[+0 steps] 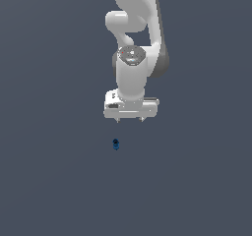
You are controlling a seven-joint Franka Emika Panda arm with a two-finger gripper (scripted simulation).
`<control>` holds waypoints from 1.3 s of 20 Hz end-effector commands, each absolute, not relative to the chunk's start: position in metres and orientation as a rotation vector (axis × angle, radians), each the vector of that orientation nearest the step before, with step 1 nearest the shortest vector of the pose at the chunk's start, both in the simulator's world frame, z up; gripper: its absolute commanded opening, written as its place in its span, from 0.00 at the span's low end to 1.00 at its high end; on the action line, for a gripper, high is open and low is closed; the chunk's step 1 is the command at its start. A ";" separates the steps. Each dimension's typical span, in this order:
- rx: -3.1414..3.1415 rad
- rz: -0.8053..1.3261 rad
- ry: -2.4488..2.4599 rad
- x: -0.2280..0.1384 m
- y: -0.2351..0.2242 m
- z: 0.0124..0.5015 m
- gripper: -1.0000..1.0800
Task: Pick up the object and move it to a goal position.
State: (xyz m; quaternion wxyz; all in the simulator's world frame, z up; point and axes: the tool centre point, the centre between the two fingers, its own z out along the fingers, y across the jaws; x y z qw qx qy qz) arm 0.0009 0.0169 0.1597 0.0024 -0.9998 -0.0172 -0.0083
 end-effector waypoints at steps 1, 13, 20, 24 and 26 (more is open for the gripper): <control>-3.136 -0.026 -0.054 0.001 0.017 0.160 0.96; -3.139 -0.072 -0.142 0.010 0.044 0.179 0.96; -3.138 -0.061 -0.140 0.019 0.030 0.167 0.96; -3.138 -0.047 -0.137 0.029 0.014 0.151 0.96; -3.138 -0.039 -0.136 0.034 0.003 0.141 0.96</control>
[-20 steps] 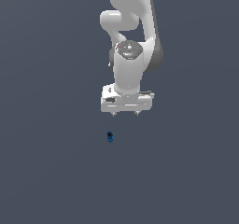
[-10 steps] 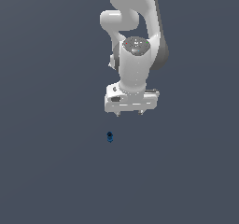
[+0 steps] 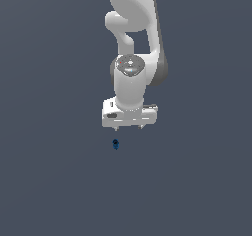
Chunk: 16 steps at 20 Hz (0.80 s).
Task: Pick up the object and move it to a goal position.
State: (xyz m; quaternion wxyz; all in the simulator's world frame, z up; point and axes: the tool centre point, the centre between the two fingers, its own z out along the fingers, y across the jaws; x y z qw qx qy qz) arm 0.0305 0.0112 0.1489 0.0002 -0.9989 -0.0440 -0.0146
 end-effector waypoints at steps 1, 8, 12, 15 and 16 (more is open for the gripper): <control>-3.138 -0.034 -0.135 0.037 -0.004 0.135 0.96; -3.139 -0.008 -0.131 0.050 -0.037 0.104 0.96; -3.139 -0.002 -0.130 0.053 -0.046 0.095 0.96; -3.139 0.000 -0.130 0.054 -0.048 0.093 0.96; -3.139 0.001 -0.128 0.053 -0.047 0.094 0.96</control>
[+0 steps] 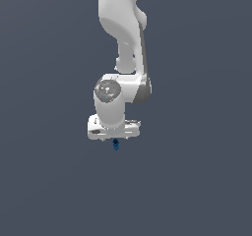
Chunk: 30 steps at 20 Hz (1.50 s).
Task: Pick up the object and move it to a goal position.
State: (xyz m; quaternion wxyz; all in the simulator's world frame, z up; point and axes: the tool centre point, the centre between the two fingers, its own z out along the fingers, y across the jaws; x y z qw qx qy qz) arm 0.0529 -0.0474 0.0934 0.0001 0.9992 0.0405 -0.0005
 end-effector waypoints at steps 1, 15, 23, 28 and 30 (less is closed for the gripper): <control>3.139 -0.001 0.128 0.053 -0.047 0.093 0.96; 3.139 0.000 0.130 0.053 -0.048 0.043 0.96; 3.139 0.000 0.130 0.054 -0.048 0.043 0.00; 3.139 0.000 0.130 0.054 -0.048 0.043 0.00; 3.139 0.000 0.130 0.054 -0.048 0.043 0.00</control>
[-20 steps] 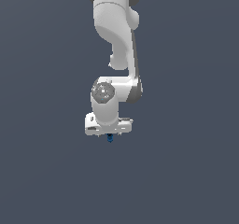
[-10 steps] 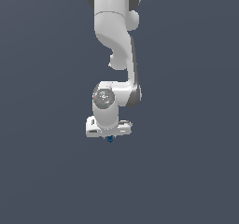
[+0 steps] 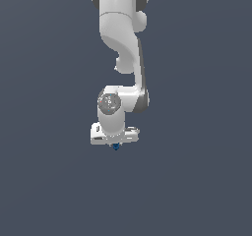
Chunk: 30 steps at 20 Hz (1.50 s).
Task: Pick up the object and move it to a goal position.
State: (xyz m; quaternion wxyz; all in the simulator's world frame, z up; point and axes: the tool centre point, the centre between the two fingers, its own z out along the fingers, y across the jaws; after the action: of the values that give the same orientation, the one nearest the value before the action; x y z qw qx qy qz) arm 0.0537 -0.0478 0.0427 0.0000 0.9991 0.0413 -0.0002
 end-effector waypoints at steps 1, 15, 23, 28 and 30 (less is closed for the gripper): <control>3.139 0.000 0.130 0.053 -0.047 0.043 0.00; 3.139 0.000 0.130 0.021 -0.004 0.068 0.00; 3.138 0.000 0.131 -0.026 0.061 0.106 0.00; 3.137 0.000 0.131 -0.057 0.105 0.131 0.00; 3.137 0.000 0.131 -0.069 0.121 0.141 0.00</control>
State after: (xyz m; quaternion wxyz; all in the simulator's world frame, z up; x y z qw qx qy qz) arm -0.0593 0.1089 0.1337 0.0006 0.9991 0.0420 -0.0001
